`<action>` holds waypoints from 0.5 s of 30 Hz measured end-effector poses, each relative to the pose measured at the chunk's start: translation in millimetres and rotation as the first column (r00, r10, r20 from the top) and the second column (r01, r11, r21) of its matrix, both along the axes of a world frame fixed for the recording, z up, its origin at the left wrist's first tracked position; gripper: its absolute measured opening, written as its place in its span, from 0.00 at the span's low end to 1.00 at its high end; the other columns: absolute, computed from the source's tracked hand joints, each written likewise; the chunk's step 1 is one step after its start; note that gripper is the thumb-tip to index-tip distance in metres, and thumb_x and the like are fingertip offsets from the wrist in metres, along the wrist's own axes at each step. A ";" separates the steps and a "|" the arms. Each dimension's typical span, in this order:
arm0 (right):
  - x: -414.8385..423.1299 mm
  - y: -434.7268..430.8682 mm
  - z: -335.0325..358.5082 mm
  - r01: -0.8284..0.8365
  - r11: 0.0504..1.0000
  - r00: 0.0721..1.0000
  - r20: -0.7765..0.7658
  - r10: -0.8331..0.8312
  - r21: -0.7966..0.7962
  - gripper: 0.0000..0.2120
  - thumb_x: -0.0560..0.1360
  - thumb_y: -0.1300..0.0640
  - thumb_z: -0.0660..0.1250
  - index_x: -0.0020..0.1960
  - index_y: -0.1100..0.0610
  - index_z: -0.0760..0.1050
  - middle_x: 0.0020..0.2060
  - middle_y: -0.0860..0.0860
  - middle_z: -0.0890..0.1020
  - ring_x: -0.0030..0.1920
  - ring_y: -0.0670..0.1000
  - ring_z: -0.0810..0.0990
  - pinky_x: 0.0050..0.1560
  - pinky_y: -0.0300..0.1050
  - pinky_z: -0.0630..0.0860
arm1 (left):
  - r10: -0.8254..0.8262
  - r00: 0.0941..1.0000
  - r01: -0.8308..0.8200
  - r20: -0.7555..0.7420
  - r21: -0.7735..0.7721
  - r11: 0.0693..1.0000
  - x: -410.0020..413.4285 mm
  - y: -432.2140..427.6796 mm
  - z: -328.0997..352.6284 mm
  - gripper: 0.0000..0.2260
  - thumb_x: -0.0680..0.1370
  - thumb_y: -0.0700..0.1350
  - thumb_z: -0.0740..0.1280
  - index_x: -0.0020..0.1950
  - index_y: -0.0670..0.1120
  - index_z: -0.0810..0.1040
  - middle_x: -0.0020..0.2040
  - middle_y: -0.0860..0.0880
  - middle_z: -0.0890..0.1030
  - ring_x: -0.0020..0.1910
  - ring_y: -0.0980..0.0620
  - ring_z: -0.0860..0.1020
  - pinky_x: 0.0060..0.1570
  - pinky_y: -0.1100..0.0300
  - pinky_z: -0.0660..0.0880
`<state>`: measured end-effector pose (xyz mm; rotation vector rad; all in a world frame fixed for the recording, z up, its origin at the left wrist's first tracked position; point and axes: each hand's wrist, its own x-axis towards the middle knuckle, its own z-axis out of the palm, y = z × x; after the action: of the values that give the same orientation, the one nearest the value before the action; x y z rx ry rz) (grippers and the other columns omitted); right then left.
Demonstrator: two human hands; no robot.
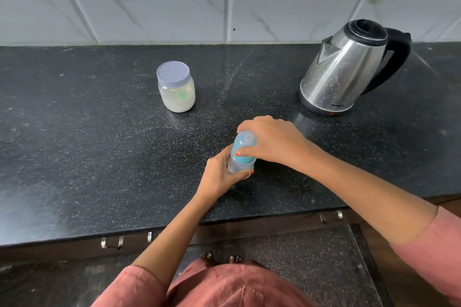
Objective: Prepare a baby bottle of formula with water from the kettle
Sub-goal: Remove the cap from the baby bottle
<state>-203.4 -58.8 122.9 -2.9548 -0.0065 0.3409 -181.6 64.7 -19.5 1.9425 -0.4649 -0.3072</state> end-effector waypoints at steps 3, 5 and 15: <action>-1.3 4.7 2.7 -0.099 0.994 0.993 -0.054 0.101 0.048 0.19 0.71 0.59 0.66 0.61 0.49 0.72 0.58 0.53 0.73 0.57 0.57 0.73 0.54 0.50 0.73 | 0.002 1.000 -0.002 -0.004 0.006 1.000 -0.2 -0.4 0.4 0.21 0.66 0.44 0.76 0.54 0.55 0.73 0.45 0.54 0.82 0.44 0.56 0.80 0.43 0.64 0.74; -2.3 5.4 4.1 -0.131 0.985 0.985 -0.096 0.142 0.111 0.20 0.69 0.67 0.64 0.57 0.50 0.73 0.58 0.51 0.72 0.58 0.54 0.70 0.54 0.54 0.74 | 0.008 1.000 -0.008 -0.009 0.012 1.000 -0.3 -0.4 0.7 0.20 0.66 0.45 0.76 0.54 0.55 0.73 0.44 0.54 0.81 0.44 0.57 0.79 0.42 0.64 0.74; -5.4 6.0 -5.5 0.057 0.993 0.998 -0.006 -0.057 0.103 0.20 0.72 0.51 0.67 0.62 0.52 0.70 0.56 0.54 0.73 0.58 0.58 0.72 0.48 0.46 0.67 | 0.013 1.000 -0.013 -0.017 0.001 1.000 -1.5 -0.2 1.6 0.20 0.66 0.44 0.76 0.54 0.55 0.74 0.44 0.55 0.82 0.45 0.57 0.80 0.44 0.62 0.75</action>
<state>-208.9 -52.8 117.5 -2.8455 0.0588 0.3264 -183.1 64.5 -17.9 1.9414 -0.4406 -0.3157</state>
